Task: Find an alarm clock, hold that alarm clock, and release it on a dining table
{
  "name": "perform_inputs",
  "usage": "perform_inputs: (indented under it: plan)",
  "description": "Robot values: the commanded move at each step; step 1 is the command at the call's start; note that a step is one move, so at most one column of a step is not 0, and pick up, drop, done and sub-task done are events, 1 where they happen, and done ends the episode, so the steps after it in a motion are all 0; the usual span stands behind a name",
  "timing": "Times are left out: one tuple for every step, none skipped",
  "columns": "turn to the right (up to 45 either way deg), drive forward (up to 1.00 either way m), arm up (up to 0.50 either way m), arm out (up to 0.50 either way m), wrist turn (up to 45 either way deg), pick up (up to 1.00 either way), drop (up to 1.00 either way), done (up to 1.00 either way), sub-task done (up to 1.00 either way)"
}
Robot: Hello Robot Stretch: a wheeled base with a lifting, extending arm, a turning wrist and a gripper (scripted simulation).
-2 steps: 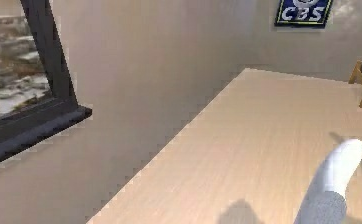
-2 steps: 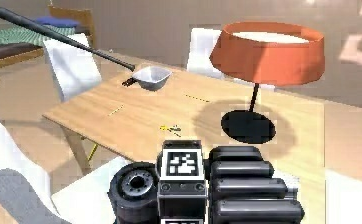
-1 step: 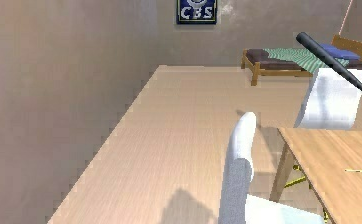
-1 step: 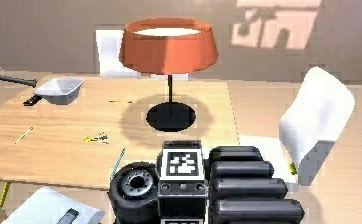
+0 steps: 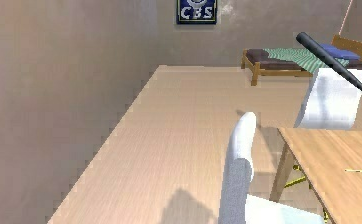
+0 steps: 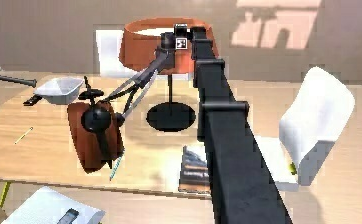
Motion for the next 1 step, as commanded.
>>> perform_inputs:
  plan:
    - [0.0,0.0,0.0,0.0,39.0,0.0,0.0,0.0,0.0]
